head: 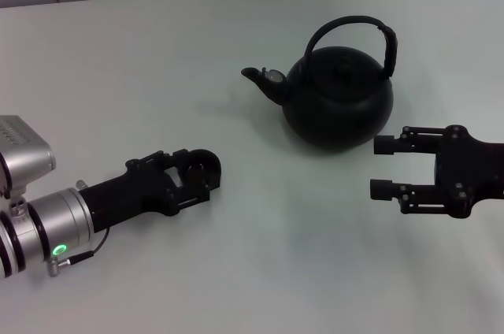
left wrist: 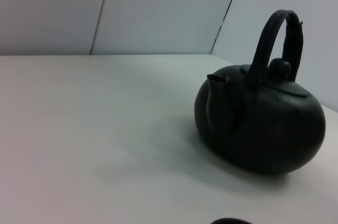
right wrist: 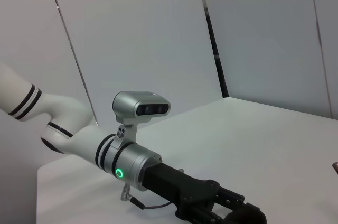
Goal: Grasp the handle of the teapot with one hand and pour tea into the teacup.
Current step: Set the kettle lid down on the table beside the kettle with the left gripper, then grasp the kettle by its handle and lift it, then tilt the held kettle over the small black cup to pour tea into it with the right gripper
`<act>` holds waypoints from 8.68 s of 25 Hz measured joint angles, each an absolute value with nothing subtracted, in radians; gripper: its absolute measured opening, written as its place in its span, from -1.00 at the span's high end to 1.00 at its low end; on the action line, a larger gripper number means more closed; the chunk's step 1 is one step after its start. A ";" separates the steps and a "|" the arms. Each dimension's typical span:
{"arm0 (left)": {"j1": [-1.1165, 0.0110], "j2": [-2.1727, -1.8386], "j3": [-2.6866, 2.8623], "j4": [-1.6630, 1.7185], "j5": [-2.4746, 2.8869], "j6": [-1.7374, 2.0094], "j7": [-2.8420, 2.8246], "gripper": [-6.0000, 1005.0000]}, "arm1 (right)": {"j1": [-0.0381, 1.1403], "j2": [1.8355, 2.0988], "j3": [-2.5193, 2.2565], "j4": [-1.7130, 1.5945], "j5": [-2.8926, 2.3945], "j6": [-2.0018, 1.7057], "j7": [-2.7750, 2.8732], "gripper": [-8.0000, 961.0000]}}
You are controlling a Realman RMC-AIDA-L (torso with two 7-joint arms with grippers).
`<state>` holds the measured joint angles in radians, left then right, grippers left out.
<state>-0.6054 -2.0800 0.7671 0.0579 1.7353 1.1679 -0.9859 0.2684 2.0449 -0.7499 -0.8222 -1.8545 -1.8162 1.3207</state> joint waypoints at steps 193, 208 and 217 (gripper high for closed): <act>-0.428 -2.063 0.927 0.857 1.898 1.600 -1.325 -0.72 | 0.627 2.080 -0.891 -0.630 -1.694 -1.071 1.042 0.78; -0.424 -2.063 0.927 0.856 1.898 1.598 -1.325 -0.72 | 0.648 2.082 -1.009 -0.669 -1.691 -1.041 1.041 0.78; -0.421 -2.062 0.927 0.856 1.898 1.598 -1.325 -0.72 | 0.657 2.083 -1.048 -0.687 -1.694 -1.027 1.040 0.78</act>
